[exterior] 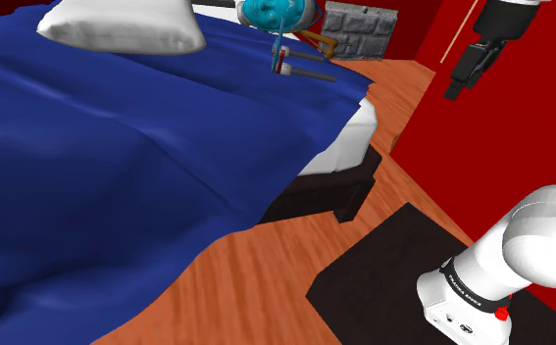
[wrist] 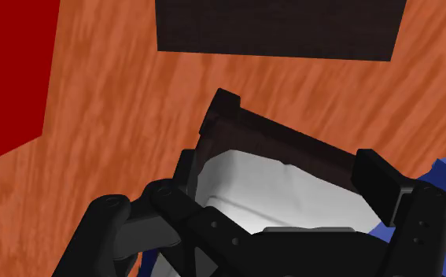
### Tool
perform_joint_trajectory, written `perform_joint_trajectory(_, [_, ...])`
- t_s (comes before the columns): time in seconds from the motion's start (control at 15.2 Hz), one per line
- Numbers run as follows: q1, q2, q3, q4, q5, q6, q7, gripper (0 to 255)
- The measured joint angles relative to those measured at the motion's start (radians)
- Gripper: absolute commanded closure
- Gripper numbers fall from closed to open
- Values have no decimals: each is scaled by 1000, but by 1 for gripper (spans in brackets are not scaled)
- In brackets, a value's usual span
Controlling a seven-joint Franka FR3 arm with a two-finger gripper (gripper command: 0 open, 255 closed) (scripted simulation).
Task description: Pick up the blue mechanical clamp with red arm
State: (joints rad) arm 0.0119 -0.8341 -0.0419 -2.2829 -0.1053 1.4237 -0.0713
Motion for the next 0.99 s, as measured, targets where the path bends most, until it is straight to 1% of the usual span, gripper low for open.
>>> perform_joint_trajectory(0.13, [5, 14, -4, 3, -3, 12, -12, 0])
perform_joint_trajectory(0.26, [21, 76, -17, 35, -9, 44, -51, 0])
perform_joint_trajectory(0.59, [68, 254, -47, 135, -16, 131, -169, 0])
perform_joint_trajectory(0.99, [117, 470, -75, 296, -8, 199, -325, 0])
